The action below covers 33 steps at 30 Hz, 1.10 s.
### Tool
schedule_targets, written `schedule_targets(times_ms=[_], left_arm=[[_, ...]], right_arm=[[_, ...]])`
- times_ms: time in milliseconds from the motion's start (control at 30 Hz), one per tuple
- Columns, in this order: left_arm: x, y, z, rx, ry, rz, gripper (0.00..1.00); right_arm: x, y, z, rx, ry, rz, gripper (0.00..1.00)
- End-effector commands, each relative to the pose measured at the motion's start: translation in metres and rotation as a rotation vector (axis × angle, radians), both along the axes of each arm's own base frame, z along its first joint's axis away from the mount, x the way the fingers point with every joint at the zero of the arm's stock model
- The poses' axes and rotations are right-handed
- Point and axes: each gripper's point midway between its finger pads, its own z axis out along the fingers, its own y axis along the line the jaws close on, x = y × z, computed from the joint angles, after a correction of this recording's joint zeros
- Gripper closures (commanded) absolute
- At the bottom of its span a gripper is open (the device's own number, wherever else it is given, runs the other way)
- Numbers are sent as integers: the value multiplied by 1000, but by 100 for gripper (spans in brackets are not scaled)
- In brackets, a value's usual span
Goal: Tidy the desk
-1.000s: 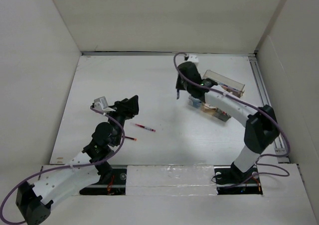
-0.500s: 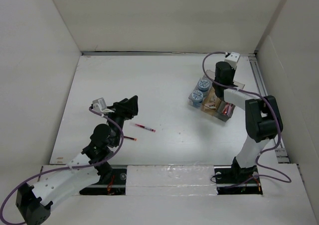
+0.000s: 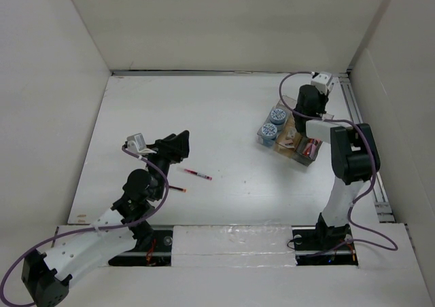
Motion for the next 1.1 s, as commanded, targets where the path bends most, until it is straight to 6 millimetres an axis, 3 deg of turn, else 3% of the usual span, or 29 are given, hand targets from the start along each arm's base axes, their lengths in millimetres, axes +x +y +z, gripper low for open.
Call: schedule_targets(times_ms=[0,200,433,500,667,800,867,900,967,1000,1033,1067], left_arm=[[-3,-3,13,-31,-39,-25,41],[-1,-5,10,-28,-32,-26,41],[-2,-4,13,-34,-39,-27,41],[-3,-5,13,-33,-40,-33,41],[-3,-5,13,-31,-37,-32,41],[-4,-4,14,-36,-44,-32,41],[-3,-2,14,-34,-40,-22,41],[-4,-2,14,-35,-42,-22,41],[-4,-1,13,-36,-41,-19,41],[-4,0,13,-37,-42,-16,41],[-3,1,12,-35,-37,-9,41],[-3,2,12,-40,-34,-3,41]], right_arm=[[-1,2,14,10,-84,-18,100],[-16,8,4,-2,-75,-16,99],[-22,21,1,-31,-42,4,86],[-24,32,6,-38,-54,9,82],[-26,62,26,11,-122,80,54],[-32,86,35,24,-162,80,53],[-38,99,45,52,-189,84,55],[-41,120,50,71,-196,122,57],[-48,147,62,162,-205,183,73],[-50,166,65,209,-187,234,80],[-52,208,60,282,-132,390,99],[-62,230,47,366,-59,464,100]])
